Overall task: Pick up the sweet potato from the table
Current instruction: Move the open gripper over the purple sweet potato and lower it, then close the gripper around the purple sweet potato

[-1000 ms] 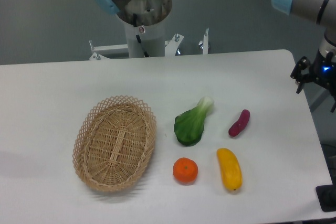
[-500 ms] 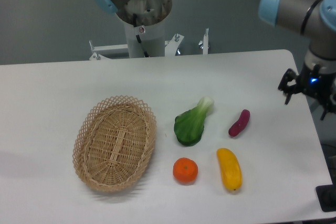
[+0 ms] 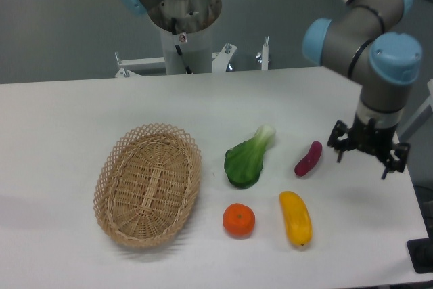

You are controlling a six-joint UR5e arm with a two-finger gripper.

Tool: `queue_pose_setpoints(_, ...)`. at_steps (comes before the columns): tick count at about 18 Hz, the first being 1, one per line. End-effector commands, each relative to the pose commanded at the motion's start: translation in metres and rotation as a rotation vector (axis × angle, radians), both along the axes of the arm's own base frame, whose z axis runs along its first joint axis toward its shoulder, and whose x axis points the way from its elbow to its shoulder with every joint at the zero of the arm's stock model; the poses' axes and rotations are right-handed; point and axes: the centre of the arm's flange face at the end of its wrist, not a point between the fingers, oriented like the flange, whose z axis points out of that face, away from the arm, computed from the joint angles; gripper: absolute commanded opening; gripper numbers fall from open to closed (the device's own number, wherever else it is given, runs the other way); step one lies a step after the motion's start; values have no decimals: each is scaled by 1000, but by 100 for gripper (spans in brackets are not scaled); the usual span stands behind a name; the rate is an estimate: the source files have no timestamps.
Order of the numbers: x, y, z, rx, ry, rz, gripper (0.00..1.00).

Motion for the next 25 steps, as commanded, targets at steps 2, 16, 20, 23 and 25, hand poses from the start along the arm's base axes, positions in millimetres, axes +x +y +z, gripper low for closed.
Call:
queue_pose_setpoints(2,12,-6,-17,-16,-30,-12,100)
queue_pose_setpoints(16,58,-35,-72,-129,-25,-228,100)
queue_pose_setpoints(20,60,-36,-84,-131,-17,-242,100)
queue_pose_setpoints(23,60,-36,-87,-132,-21,-241,100)
queue_pose_setpoints(25,60,-36,-88,-132,-23,-241,100)
